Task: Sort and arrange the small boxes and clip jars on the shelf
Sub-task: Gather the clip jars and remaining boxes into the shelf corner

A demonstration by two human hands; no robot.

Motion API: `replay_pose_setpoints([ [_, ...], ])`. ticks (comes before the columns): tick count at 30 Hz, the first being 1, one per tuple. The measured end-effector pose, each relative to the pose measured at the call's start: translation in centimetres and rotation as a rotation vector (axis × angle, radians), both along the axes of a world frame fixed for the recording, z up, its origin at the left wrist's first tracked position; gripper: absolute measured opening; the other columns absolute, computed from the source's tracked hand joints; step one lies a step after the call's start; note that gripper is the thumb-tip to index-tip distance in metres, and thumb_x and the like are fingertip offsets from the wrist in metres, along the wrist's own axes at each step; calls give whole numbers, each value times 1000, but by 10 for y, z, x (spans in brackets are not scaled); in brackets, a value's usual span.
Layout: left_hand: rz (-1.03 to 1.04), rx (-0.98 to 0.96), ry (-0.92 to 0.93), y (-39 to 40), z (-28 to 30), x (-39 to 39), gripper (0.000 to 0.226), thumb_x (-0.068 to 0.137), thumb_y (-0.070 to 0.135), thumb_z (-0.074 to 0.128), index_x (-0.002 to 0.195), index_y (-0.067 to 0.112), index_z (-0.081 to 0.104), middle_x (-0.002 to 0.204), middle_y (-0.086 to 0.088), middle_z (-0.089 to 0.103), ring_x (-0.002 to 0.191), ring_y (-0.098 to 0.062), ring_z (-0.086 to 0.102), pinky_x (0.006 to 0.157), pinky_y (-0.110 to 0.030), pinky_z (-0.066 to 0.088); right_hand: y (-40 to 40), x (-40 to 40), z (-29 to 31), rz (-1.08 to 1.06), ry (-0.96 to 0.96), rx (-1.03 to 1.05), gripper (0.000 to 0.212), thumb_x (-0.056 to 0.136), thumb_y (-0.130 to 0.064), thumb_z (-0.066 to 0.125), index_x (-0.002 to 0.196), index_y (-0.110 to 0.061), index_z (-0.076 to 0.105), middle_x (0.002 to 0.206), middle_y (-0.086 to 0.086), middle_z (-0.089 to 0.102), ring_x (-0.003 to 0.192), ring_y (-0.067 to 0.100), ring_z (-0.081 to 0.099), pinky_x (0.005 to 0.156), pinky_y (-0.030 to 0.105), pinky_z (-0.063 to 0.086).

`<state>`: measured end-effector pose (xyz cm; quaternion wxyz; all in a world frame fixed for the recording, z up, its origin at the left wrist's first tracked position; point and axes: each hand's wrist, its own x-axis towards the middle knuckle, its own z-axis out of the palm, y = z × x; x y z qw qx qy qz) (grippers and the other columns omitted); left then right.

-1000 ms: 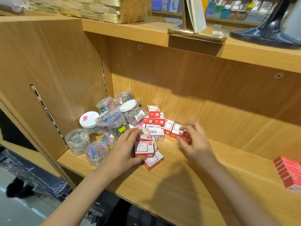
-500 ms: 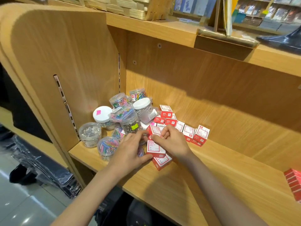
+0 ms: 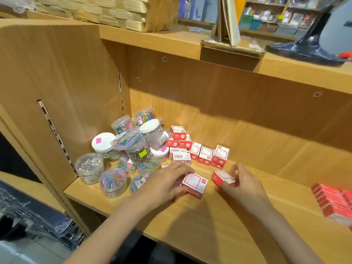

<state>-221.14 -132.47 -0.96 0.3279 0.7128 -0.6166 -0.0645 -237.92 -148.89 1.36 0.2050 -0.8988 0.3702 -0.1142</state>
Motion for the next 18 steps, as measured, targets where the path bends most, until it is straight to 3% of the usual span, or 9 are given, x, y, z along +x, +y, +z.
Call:
replay_pose_setpoints([
  [5,-93,145,-3,-37,4,-12,40,88,11,58,127,15,51,129,-2,51,119,-16,46,99,-25,34,-11,-23,-17,56,60,32,49,74,-46,68,112,-30,41,100,-5,48,89,14,48,73,27,36],
  [9,88,159,-145,-35,-2,-16,50,89,19,53,137,17,40,140,0,43,129,-19,38,107,-31,22,-24,-25,-22,308,35,113,76,71,-33,75,136,-29,34,126,-13,36,116,10,39,99,25,35],
  [12,235,124,-206,-11,-3,-15,42,85,33,47,123,17,54,122,-1,56,113,-25,50,97,-39,34,-29,-20,-26,364,28,67,64,71,-22,75,127,-29,44,119,-12,46,108,12,46,92,24,38],
  [15,282,131,-310,7,-7,-8,34,80,38,44,101,21,65,98,2,64,89,-24,60,78,-38,46,-31,-16,-15,399,-91,127,59,69,-14,78,113,-35,46,111,-11,53,96,3,51,82,21,40],
  [18,280,156,-294,13,-8,-8,27,78,32,53,97,21,67,97,3,64,88,-22,60,79,-39,45,-26,-2,1,513,-152,131,62,71,-7,74,115,-38,43,115,-16,51,98,-5,48,85,13,39],
])
